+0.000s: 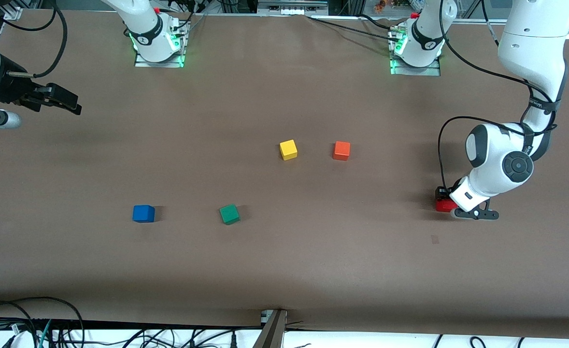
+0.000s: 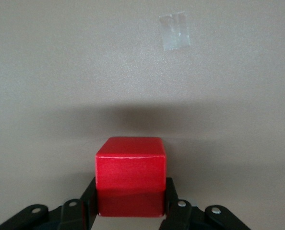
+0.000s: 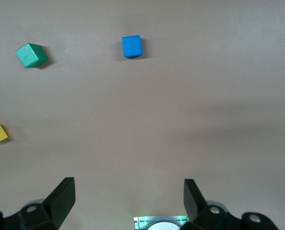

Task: Pass red block to right arm, stack on blue
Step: 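Lower the left gripper over the red cube and close on it, then lift the red cube with the left gripper while the right gripper extends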

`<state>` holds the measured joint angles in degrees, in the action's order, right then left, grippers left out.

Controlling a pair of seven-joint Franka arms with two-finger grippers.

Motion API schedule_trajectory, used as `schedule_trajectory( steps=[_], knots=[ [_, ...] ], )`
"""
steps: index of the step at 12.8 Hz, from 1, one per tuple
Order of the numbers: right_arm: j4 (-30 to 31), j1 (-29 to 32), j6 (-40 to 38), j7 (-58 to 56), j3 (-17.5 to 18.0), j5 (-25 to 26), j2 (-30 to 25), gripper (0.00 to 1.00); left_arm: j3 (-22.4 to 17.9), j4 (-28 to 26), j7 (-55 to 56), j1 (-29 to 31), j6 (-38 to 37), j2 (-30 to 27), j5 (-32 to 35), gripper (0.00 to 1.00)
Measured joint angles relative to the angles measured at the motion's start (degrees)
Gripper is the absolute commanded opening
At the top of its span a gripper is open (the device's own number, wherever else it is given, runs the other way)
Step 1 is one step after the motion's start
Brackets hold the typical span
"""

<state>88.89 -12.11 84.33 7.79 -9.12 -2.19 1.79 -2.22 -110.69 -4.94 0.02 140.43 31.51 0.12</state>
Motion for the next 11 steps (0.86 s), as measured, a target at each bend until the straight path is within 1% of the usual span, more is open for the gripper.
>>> schedule_trajectory(
  steps=[2,3,6,8,11],
  knots=[
    [0.00,0.00,0.00,0.00,0.00,0.00,0.00,1.00,0.11,0.58,0.00,-0.01,-0.36,-0.23,0.00,0.00],
    [0.00,0.00,0.00,0.00,0.00,0.00,0.00,1.00,0.25,1.82,0.00,-0.08,-2.22,-0.51,0.00,0.00],
    [0.00,0.00,0.00,0.00,0.00,0.00,0.00,1.00,2.02,9.68,-0.02,-0.40,-14.26,-2.13,0.00,0.00],
    [0.00,0.00,0.00,0.00,0.00,0.00,0.00,1.00,4.28,14.21,-0.02,-0.60,-18.89,-2.99,0.00,0.00],
    [0.00,0.00,0.00,0.00,0.00,-0.01,0.00,1.00,8.98,17.52,-0.15,-0.73,-21.79,-3.45,0.00,0.00]
  ],
)
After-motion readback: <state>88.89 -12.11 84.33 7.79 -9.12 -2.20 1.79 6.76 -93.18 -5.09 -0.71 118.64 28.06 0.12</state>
